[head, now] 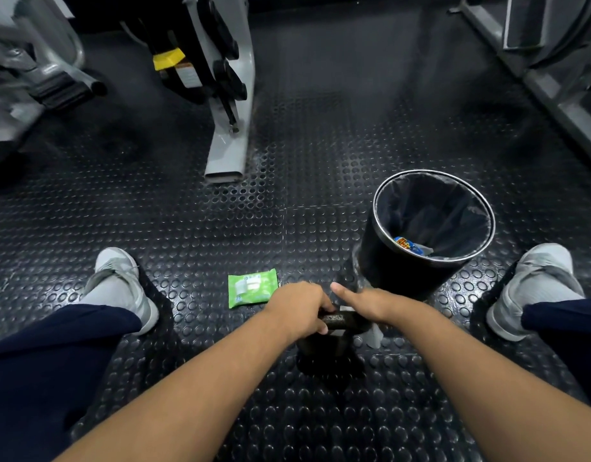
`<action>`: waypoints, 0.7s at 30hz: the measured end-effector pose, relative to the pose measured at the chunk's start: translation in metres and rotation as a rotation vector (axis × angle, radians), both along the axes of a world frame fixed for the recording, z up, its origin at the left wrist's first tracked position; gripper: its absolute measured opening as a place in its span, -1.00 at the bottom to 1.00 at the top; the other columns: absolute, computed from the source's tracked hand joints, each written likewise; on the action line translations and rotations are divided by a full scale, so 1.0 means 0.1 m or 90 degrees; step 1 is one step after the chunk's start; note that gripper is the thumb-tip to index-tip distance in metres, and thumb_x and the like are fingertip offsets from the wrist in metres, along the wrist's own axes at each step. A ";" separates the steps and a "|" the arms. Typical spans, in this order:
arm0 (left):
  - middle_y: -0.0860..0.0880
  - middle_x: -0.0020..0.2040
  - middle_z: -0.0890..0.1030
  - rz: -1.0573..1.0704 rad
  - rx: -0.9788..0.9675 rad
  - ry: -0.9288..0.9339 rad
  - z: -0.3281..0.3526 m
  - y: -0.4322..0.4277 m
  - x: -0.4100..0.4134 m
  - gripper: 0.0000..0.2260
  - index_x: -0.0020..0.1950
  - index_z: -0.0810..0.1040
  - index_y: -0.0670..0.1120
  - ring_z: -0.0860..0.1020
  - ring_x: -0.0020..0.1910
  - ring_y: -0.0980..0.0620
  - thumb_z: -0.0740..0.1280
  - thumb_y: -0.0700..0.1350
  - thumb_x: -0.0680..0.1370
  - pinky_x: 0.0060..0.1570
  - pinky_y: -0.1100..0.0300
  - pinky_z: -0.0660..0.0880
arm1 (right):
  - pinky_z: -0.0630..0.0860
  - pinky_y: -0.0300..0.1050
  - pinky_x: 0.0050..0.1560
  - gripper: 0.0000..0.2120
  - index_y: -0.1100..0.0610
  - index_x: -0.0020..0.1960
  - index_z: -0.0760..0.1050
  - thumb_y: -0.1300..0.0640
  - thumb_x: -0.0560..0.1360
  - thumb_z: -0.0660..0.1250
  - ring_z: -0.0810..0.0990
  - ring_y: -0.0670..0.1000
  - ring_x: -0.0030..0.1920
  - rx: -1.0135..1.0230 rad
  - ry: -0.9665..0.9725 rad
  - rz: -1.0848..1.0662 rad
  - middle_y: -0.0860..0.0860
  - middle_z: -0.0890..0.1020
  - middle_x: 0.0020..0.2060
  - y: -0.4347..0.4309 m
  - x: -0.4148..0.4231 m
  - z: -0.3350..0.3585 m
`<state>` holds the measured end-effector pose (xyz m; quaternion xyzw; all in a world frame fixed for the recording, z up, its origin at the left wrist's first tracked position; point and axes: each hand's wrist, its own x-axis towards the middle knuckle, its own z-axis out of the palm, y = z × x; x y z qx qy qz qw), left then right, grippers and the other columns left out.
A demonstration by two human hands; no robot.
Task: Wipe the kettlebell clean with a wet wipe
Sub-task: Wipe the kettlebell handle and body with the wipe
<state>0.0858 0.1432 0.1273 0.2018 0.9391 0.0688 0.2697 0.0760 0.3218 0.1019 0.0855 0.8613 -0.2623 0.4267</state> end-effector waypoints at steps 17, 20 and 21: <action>0.11 0.18 0.65 0.005 -0.008 0.000 0.00 0.00 0.01 -0.53 0.37 0.57 0.24 0.60 0.18 0.00 0.54 0.09 0.47 0.13 0.06 0.56 | 0.36 0.09 0.41 0.11 0.04 0.08 0.63 -0.79 0.06 -0.09 0.54 0.11 0.29 -0.094 -0.030 -0.171 0.13 0.60 0.29 0.08 0.11 -0.32; 0.12 0.19 0.65 0.012 -0.011 -0.005 0.00 -0.01 0.01 -0.53 0.37 0.57 0.25 0.60 0.18 0.01 0.54 0.09 0.47 0.15 0.04 0.57 | 0.31 0.03 0.41 -0.01 0.10 0.44 0.47 -0.62 0.40 -0.07 0.44 0.15 0.42 -0.033 -0.018 -0.105 0.15 0.45 0.45 0.02 0.10 -0.08; 0.12 0.19 0.65 0.014 -0.011 -0.008 0.00 -0.01 0.01 -0.53 0.37 0.57 0.26 0.60 0.18 0.01 0.54 0.10 0.47 0.14 0.04 0.57 | 0.30 0.02 0.41 -0.07 0.11 0.48 0.42 -0.57 0.46 -0.06 0.41 0.15 0.44 -0.027 -0.018 -0.085 0.15 0.42 0.47 0.02 0.09 -0.03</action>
